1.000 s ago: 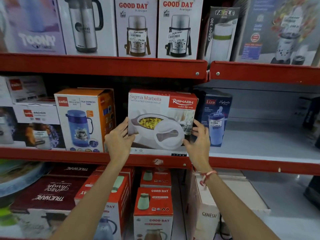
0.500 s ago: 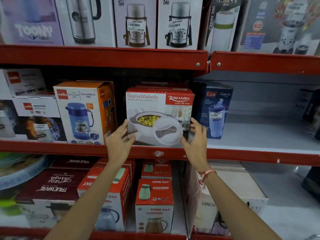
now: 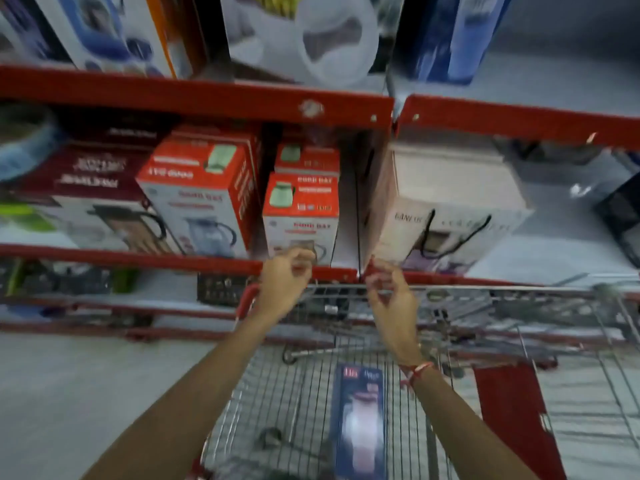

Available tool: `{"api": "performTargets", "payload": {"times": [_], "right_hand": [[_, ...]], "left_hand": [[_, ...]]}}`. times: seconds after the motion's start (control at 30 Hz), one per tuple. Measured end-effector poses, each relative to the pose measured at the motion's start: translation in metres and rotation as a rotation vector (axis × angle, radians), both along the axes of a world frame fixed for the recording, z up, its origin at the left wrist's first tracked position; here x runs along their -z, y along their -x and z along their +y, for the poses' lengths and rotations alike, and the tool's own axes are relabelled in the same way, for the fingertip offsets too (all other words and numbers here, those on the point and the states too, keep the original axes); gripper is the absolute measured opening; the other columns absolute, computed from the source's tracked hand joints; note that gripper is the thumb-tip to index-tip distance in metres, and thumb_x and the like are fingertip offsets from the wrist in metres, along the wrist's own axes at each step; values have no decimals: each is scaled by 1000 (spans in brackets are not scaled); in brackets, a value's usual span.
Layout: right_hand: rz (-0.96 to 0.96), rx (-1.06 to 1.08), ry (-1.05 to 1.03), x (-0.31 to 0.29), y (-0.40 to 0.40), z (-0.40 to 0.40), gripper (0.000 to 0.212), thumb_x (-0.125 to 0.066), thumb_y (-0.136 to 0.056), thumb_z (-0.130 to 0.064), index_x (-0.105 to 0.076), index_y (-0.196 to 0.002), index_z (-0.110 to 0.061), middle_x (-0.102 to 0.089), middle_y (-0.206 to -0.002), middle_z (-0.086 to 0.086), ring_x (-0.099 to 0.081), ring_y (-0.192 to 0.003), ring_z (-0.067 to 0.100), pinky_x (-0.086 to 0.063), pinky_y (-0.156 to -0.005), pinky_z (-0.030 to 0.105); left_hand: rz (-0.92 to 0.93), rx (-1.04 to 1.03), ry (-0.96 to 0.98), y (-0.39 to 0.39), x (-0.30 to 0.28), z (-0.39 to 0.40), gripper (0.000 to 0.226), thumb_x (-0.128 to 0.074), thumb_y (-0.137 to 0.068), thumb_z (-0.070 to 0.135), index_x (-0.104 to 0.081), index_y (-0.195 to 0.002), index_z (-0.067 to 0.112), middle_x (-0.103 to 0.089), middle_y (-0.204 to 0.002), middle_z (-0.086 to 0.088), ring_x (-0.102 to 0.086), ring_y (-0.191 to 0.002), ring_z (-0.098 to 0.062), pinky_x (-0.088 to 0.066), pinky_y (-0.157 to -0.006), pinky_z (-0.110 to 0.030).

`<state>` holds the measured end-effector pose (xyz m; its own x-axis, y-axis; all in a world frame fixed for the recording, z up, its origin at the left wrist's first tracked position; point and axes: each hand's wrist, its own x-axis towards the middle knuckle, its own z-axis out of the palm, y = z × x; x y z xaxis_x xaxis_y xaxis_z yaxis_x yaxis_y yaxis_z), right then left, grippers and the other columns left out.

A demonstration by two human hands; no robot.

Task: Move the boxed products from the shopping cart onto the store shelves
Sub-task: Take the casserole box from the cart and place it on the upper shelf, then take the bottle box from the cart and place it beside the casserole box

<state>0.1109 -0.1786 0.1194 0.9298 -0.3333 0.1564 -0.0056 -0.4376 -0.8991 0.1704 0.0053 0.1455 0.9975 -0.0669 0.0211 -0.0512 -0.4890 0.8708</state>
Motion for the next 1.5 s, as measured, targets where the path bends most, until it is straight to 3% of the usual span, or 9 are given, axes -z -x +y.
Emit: {"api": "performTargets", "payload": {"times": [0.23, 0.47, 0.57, 0.63, 0.8, 1.03, 1.2, 1.33, 1.5], "right_hand": [[729, 68, -166, 150, 86, -38, 38, -67, -86, -6, -56, -122, -1, -63, -86, 0, -60, -71, 17, -45, -52, 7], [1204, 149, -446, 239, 116, -64, 65, -63, -89, -28, -33, -145, -13, -39, -149, 16, -41, -133, 33, -39, -105, 42], [1175, 88, -651, 252, 123, -52, 38, -68, -83, -18, -59, -117, -5, -65, -112, 15, -62, -93, 28, -56, -60, 23], [1150, 129, -675, 254, 124, -43, 32, -65, -86, -8, -58, -116, 1, -69, -99, 16, -66, -78, 23, -53, -47, 19], [1056, 157, -620, 211, 119, -36, 46, -63, -89, -8, -45, -131, -7, -62, -121, 19, -61, -108, 33, -53, -93, 49], [876, -58, -632, 82, 133, -38, 49, -59, -92, -13, -41, -133, -33, -58, -121, 0, -60, -107, 18, -52, -92, 52], [747, -163, -555, 24, 138, -38, 48, -60, -91, -12, -44, -124, -43, -60, -108, -19, -66, -84, -3, -54, -56, 17], [683, -205, -460, 2, 138, -37, 49, -61, -88, -4, -50, -103, -50, -64, -99, -23, -68, -87, 2, -58, -67, 26], [553, -175, -368, -24, 127, -44, 49, -62, -88, -5, -50, -112, -46, -62, -109, -19, -65, -95, 5, -58, -72, 30]], "left_hand": [[552, 14, -57, 100, 155, -36, 21, -61, -82, -3, -70, -101, -1, -73, -103, -21, -68, -93, -28, -54, -82, -31], [963, 42, -131, 144, 275, -73, 52, -70, -81, 15, -51, -129, 7, -61, -126, -13, -64, -104, -23, -58, -80, -27], [1108, 199, -59, 159, 300, -84, 73, -64, -83, 7, -25, -145, 13, -45, -142, -16, -54, -100, -16, -51, -51, -13], [1144, 190, -17, 163, 304, -87, 81, -59, -83, -3, -16, -148, 18, -39, -147, -16, -55, -111, -24, -52, -59, -19], [947, 118, -32, 157, 257, -70, 69, -61, -86, 6, -29, -144, 24, -48, -142, -9, -57, -112, -23, -56, -85, -37], [669, 58, 177, 157, 132, -31, 51, -61, -86, 1, -49, -131, 23, -57, -133, 4, -56, -122, -19, -54, -94, -46], [601, 18, 332, 166, 69, -13, 54, -71, -77, -2, -59, -101, 45, -65, -109, 23, -64, -108, -18, -60, -84, -42], [529, -4, 323, 167, 45, -10, 56, -76, -72, -4, -60, -117, 26, -64, -111, 11, -67, -95, -9, -61, -74, -26], [424, 7, 370, 156, 13, -16, 60, -78, -68, -3, -64, -103, 43, -70, -89, 32, -71, -90, -2, -59, -68, -18]]}}
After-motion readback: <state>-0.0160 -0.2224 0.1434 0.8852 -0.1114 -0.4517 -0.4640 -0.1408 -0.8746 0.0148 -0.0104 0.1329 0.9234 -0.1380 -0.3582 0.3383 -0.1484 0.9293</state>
